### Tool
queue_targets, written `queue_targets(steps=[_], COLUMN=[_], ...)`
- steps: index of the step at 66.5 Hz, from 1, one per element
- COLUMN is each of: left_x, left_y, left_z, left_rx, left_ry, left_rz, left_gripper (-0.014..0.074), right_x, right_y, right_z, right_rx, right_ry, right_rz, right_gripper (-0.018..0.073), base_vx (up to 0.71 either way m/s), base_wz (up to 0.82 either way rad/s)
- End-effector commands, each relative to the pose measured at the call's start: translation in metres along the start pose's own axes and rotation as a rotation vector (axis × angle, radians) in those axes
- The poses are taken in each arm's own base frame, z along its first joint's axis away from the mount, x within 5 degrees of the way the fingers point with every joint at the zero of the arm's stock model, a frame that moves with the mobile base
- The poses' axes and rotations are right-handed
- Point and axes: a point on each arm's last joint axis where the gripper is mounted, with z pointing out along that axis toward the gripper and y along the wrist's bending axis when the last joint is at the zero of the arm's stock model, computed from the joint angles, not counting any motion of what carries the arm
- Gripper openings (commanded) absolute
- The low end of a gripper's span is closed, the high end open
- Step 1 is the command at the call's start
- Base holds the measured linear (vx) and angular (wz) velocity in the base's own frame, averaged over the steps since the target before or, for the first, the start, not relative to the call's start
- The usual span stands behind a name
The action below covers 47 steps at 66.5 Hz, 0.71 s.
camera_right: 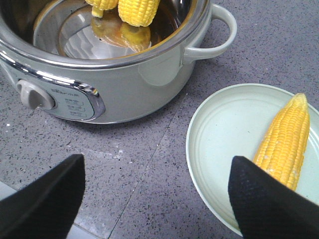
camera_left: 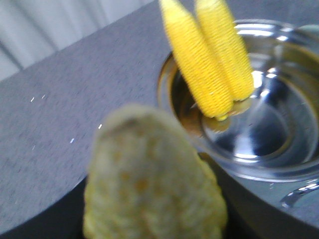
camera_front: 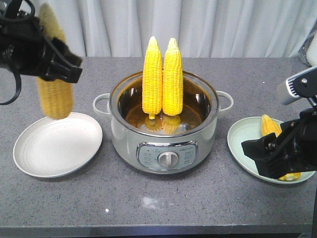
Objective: Distribute corn equally
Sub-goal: 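Lift the corn out and carry it over the cream plate, then lower the corn onto the cream plate and release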
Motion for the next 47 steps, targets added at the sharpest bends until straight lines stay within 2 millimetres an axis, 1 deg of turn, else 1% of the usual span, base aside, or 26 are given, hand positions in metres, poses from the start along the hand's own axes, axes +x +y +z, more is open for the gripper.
queue_targets(steps=[1, 14, 25, 32, 47], left_x=[-0.004, 0.014, 0.028, 0.033, 0.042], left_y=[0.012, 0.036, 0.053, 0.057, 0.058], left_z=[-0.006, 0.031, 0.055, 0.069, 0.096], left_rx=[-0.116, -0.175, -0.203, -0.202, -0.195], left_ry=[-0.002, 0.202, 0.33, 0.372, 0.436], left_rz=[-0.069, -0.138, -0.18, -0.191, -0.213], left_gripper=[0.0211, 0.0223, 0.0234, 0.0238, 0.0246], right_x=[-0.01, -0.01, -0.01, -0.01, -0.01], right_y=[-0.001, -0.001, -0.001, -0.001, -0.001], right_z=[-0.01, -0.01, -0.01, -0.01, -0.01], right_rx=[0.016, 0.016, 0.016, 0.016, 0.016], right_ry=[-0.092, -0.092, -0.09, -0.088, -0.088], right_rz=[-0.009, -0.009, -0.009, -0.009, -0.009], right_gripper=[0.0563, 0.0563, 0.0563, 0.0563, 0.0563], base_vx=[0.0, 0.0, 0.0, 0.0, 0.0], base_wz=[0.0, 0.0, 0.0, 0.0, 0.0])
